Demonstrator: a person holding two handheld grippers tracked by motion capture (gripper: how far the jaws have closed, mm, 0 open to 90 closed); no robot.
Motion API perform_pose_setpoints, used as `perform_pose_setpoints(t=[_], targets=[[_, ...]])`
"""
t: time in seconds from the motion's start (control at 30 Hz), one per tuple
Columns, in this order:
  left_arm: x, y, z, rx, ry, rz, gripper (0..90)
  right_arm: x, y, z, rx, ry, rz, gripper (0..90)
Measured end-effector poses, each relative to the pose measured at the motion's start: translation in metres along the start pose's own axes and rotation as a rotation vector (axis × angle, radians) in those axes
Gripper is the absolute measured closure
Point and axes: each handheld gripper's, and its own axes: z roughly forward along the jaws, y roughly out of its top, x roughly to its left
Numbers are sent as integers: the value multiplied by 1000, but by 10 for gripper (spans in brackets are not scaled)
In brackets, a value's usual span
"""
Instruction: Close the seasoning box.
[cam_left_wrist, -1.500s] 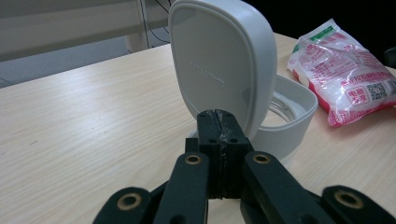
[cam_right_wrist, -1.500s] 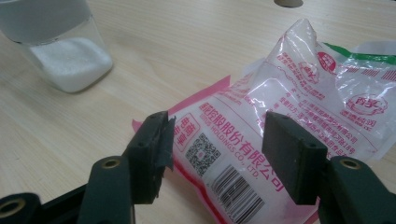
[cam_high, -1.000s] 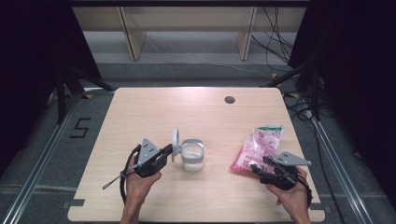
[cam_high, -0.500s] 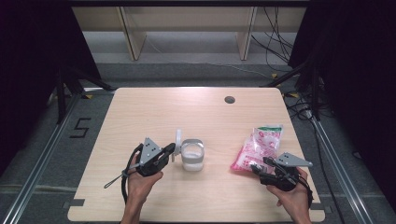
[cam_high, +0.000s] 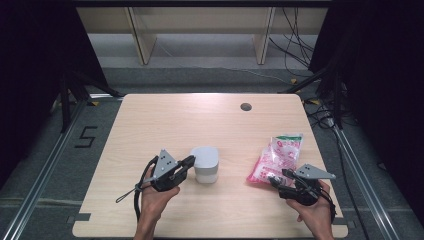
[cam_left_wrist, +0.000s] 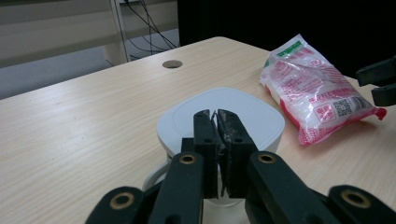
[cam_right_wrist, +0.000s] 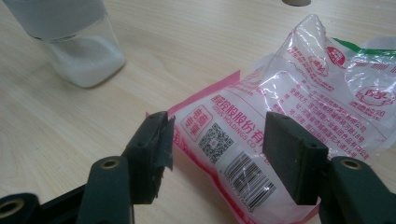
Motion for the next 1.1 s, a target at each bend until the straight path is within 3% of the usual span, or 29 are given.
perform_pose_setpoints(t=[0.27, 0.3, 0.43, 0.5, 0.53, 0.57, 0.63, 0.7, 0.73, 0.83, 0.87, 0.9, 1.03, 1.07, 1.1], targets=[[-3, -2, -3, -10, -25, -15, 740, 1, -1, 0, 4, 3, 7, 418], [-3, -2, -3, -10, -27, -5, 722, -1, -1, 0, -4, 7, -19, 418], [-4, -5, -4, -5, -56, 3, 632, 1, -1, 0, -4, 12, -1, 418], [-7, -6, -5, -6, -56, -15, 594, -1, -2, 0, -4, 12, -24, 416], [-7, -6, -6, -4, -63, 1, 572, 1, -2, -1, 1, 14, -10, 416], [-9, -6, -8, 3, -55, -17, 540, 2, -3, -1, 6, 19, 5, 415], [-11, -7, -8, -15, -73, -12, 472, -1, -4, 1, -15, 28, -19, 412], [-15, -8, -9, -29, -69, -20, 454, 2, -5, 1, 5, 36, -6, 410], [-16, -9, -11, -24, -65, -18, 436, 0, -4, 2, -2, 40, -32, 408], [-17, -12, -13, -25, -63, -32, 400, 2, -5, 3, -14, 56, -27, 402], [-16, -13, -13, -24, -66, -13, 390, 2, -5, 2, -15, 58, -34, 401], [-18, -15, -13, -23, -59, -38, 381, 3, -5, 2, -17, 60, -33, 400], [-19, -21, -14, -2, -53, -12, 347, 6, -5, 1, -20, 70, -37, 398], [-20, -22, -14, -6, -59, -11, 338, 8, -5, 1, -17, 69, -23, 398], [-21, -24, -15, -9, -57, -23, 335, 7, -5, 1, -16, 67, -41, 397]])
